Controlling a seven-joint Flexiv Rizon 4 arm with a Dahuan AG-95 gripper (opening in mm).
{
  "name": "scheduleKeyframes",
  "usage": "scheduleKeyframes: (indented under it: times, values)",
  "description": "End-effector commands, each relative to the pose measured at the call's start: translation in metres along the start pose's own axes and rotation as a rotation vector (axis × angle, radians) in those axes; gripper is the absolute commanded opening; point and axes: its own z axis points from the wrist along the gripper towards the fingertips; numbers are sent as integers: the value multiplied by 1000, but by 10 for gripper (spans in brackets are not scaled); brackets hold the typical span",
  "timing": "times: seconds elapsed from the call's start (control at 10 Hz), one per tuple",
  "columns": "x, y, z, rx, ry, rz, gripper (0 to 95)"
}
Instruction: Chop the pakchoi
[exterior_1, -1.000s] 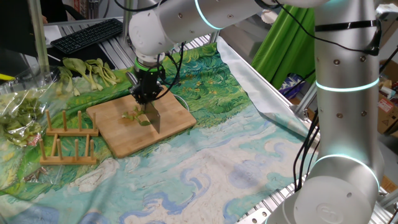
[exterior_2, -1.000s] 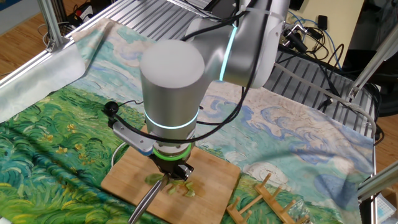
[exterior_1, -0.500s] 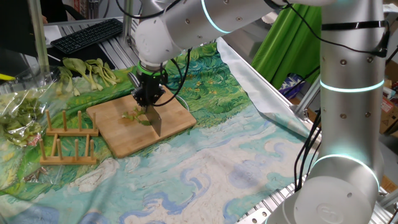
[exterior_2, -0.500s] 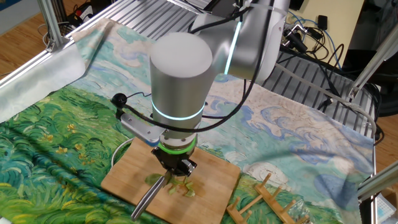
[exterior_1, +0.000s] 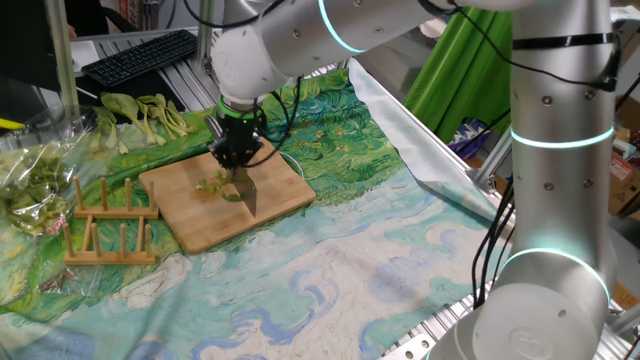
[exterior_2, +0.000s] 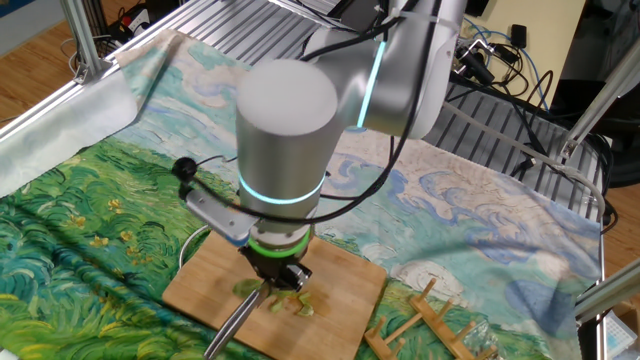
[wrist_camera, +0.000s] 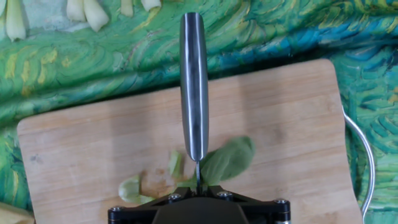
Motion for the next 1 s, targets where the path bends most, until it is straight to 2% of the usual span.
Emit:
scheduleKeyframes:
  times: [0.1,0.2,0.3,0.4,0.8,1.0]
  values:
    - [-4,0,1,-5,-3,-1,0]
    - [-3,0,-1,-9,1,7,0]
    - [-1,-2,-6,-1,29,0,0]
    - [1,-4,-12,3,35,0,0]
    - [0,-5,-13,10,34,1,0]
    - [-3,-8,-14,4,37,-4,0]
